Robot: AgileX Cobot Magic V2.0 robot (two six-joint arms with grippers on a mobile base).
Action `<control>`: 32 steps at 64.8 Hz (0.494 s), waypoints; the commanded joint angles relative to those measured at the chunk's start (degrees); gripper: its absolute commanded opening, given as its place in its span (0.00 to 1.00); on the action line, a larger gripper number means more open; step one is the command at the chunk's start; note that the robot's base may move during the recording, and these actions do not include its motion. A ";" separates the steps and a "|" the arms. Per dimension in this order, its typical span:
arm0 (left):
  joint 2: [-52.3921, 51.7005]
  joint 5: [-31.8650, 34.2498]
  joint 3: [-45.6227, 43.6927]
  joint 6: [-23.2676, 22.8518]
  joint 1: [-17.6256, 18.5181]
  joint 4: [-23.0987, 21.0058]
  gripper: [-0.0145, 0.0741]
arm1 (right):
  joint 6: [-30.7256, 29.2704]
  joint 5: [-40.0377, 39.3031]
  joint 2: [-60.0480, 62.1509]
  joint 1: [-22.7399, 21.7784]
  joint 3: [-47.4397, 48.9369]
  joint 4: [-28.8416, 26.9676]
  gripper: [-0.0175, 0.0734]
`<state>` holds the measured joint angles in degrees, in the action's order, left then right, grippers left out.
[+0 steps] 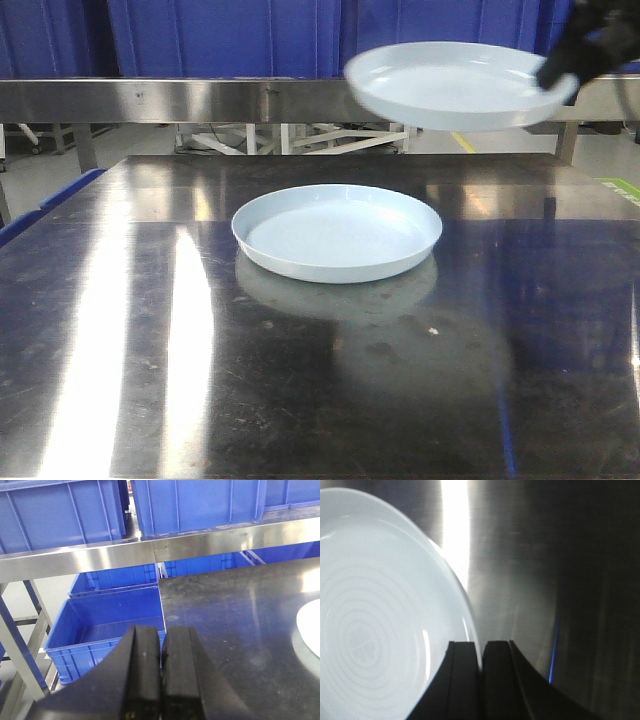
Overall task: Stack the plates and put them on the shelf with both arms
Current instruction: 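Lift the plate and lower it onto the center plate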
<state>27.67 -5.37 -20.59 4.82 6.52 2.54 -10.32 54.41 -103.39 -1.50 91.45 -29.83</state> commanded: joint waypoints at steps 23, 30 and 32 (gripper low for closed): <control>0.14 4.99 -1.64 -0.59 -0.10 -0.13 0.26 | 1.65 -4.83 -6.25 10.85 1.27 -2.53 0.26; 0.14 4.99 -1.64 -0.59 -0.10 -0.13 0.26 | 1.78 -4.64 -6.32 10.85 0.72 -1.22 0.32; 0.14 4.99 -1.64 -0.59 -0.10 -0.13 0.26 | 1.78 -4.59 -6.27 10.85 0.60 -0.63 0.34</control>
<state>27.67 -5.37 -20.59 4.82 6.52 2.54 -8.78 51.32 -113.25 9.53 90.79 -29.63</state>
